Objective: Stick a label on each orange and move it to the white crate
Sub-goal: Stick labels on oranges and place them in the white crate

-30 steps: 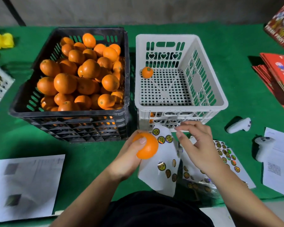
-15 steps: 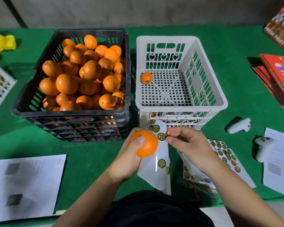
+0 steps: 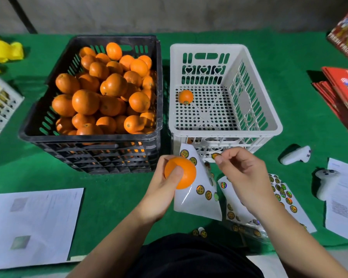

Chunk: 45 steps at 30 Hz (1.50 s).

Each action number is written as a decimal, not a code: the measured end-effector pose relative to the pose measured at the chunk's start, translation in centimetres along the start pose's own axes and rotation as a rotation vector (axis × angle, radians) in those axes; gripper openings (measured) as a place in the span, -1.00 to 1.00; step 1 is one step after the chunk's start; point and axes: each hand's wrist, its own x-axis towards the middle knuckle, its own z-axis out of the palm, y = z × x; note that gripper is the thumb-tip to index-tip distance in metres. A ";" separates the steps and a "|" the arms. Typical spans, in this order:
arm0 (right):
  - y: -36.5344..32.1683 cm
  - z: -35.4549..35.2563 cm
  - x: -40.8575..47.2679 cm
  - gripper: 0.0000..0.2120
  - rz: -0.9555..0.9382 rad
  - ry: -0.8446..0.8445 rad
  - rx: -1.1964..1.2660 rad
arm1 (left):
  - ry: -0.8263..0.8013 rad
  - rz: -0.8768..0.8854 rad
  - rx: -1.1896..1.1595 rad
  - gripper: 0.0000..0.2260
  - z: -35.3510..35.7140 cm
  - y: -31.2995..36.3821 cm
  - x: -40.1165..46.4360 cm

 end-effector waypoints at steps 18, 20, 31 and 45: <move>-1.3 1.5 -0.2 -0.52 0.221 -0.518 -0.312 | 0.051 0.179 0.055 -0.25 2.1 0.2 -0.4; -1.2 2.0 -0.8 -0.55 0.283 -0.472 -0.018 | 0.038 0.171 -0.033 -0.22 2.3 0.3 -0.4; -4.0 2.5 0.8 -0.64 -0.050 -0.083 0.091 | 0.297 0.076 -0.159 -0.65 1.3 1.4 1.0; 1.3 3.2 20.6 -0.39 0.408 -0.503 -1.114 | 0.090 0.071 0.075 -0.73 0.0 3.3 0.9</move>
